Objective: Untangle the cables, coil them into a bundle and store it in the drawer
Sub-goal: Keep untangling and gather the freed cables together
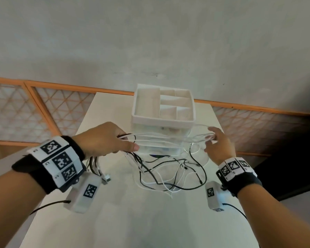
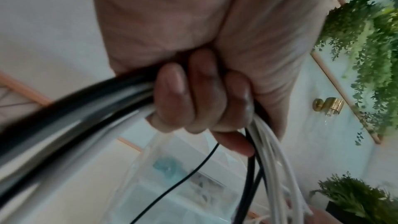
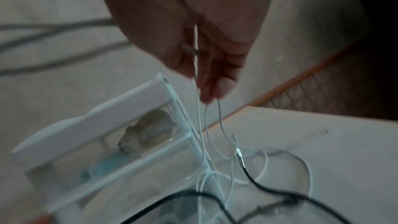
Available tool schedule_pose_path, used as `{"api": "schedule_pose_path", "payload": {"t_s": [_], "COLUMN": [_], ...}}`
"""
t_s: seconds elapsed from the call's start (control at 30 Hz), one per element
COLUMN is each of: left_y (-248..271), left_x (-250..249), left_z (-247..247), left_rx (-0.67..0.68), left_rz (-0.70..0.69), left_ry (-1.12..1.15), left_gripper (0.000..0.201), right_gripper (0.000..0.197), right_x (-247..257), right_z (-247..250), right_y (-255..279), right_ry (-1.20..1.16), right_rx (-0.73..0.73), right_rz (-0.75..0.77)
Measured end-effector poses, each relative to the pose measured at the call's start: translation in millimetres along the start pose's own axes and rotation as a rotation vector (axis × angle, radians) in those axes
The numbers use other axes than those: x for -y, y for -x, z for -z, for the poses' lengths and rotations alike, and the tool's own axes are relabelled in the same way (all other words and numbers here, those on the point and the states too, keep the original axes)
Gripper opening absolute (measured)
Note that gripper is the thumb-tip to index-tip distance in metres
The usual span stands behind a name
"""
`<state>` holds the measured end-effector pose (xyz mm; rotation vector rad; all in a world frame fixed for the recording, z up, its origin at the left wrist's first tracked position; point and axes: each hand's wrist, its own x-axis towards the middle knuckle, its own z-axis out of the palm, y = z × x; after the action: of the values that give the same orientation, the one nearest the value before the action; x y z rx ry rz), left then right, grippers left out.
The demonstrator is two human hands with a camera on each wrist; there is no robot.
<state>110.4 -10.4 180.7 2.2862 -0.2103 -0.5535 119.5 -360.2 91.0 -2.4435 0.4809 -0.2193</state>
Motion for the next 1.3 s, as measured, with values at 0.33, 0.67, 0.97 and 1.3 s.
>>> {"api": "schedule_pose_path", "payload": {"t_s": [0.33, 0.67, 0.97, 1.3], "left_y": [-11, -9, -11, -17], "left_x": [-24, -33, -32, -42], "left_z": [-29, -22, 6, -33], "left_rx": [-0.150, -0.316, -0.337, -0.274], "left_rz": [-0.240, -0.319, -0.367, -0.321], "left_ry": [0.412, 0.471, 0.577, 0.373], "left_gripper": [0.039, 0.024, 0.026, 0.031], "right_gripper": [0.027, 0.030, 0.090, 0.012], "right_x": [114, 78, -17, 109], "right_z": [-6, -2, 15, 30], "right_y": [71, 60, 0, 63], "right_ry": [-0.638, -0.308, 0.451, -0.260], "right_rx": [0.444, 0.495, 0.304, 0.210], "right_rz": [0.366, 0.360, -0.085, 0.556]}}
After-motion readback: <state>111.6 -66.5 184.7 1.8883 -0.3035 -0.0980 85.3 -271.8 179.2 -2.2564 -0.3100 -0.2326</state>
